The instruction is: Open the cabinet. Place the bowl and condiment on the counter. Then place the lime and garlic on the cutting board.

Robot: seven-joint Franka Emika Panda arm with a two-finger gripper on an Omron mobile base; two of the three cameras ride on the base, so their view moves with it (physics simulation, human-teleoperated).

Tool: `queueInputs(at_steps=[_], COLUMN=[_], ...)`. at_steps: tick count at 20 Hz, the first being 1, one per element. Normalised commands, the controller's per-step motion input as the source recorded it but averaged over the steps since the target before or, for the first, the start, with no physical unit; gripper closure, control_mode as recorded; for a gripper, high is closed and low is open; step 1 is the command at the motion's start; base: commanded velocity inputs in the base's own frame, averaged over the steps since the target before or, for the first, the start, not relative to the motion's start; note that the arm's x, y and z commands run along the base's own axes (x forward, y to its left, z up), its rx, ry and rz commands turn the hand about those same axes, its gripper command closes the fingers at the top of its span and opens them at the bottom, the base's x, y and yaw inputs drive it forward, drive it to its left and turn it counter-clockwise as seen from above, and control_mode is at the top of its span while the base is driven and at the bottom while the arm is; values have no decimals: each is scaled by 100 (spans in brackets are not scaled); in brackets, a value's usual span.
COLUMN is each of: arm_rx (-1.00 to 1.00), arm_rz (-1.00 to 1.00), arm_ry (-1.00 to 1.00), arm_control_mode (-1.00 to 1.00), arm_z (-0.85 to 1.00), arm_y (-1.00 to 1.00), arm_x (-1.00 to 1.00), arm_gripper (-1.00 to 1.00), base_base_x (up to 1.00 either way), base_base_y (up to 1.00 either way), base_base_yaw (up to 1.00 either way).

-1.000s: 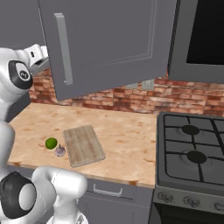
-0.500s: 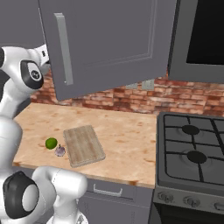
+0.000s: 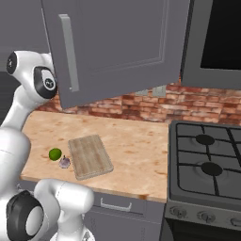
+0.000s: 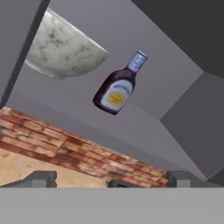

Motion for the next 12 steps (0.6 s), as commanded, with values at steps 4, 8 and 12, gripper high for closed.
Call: queueInputs(at_steps=[4, 8, 12], arm_rx=[0, -2, -2], arm_rz=[-8, -14, -14], arm_ry=[-6, -9, -9], arm_control_mode=[-100, -100, -100], arm_z=[7, 24, 19], arm_y=[-29, -19, -18], arm_x=[-29, -39, -37], arm_gripper=[-100, -100, -100], base_base_x=[0, 0, 0], base_base_y=[0, 0, 0], base_base_yaw=[0, 0, 0])
